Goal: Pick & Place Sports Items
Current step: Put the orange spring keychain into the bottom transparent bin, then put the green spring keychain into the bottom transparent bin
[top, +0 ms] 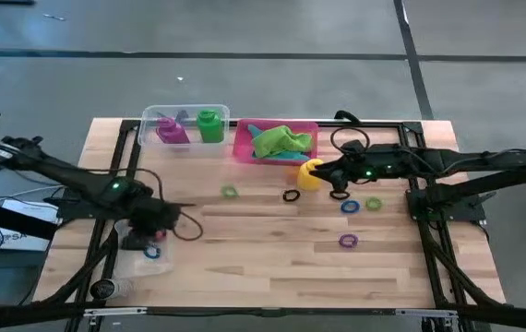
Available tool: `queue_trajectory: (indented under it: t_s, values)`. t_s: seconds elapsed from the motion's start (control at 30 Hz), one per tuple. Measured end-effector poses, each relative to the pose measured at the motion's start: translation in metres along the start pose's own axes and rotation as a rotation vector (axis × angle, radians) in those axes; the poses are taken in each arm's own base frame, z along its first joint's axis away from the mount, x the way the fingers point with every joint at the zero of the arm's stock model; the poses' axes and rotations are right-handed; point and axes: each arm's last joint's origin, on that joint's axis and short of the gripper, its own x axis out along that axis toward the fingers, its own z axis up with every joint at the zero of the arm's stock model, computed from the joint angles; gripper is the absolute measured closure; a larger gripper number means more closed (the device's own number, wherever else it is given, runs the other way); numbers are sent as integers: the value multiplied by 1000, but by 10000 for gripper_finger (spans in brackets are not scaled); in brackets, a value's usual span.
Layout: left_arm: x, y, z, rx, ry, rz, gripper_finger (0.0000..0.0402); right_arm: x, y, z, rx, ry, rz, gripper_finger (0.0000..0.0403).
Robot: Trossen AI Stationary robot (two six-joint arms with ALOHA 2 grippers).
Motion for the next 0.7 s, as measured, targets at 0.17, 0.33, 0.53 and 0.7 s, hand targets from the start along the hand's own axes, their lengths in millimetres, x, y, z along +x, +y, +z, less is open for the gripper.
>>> queue_trajectory:
  t_s: [0.17, 0.33, 0.53, 0.7]
  values:
    - [3, -8, -9, 45, 66, 10, 398, 0, 2, 2, 3, -23, 15, 239]
    - [5, -11, -14, 66, 68, 76, 393, 0, 1, 4, 3, -63, -18, 239]
    - [5, -11, -14, 12, 56, 109, 313, 0, 1, 4, 3, -64, -19, 239]
    - [5, -10, -14, 6, 54, 111, 236, 0, 1, 4, 3, -67, -23, 239]
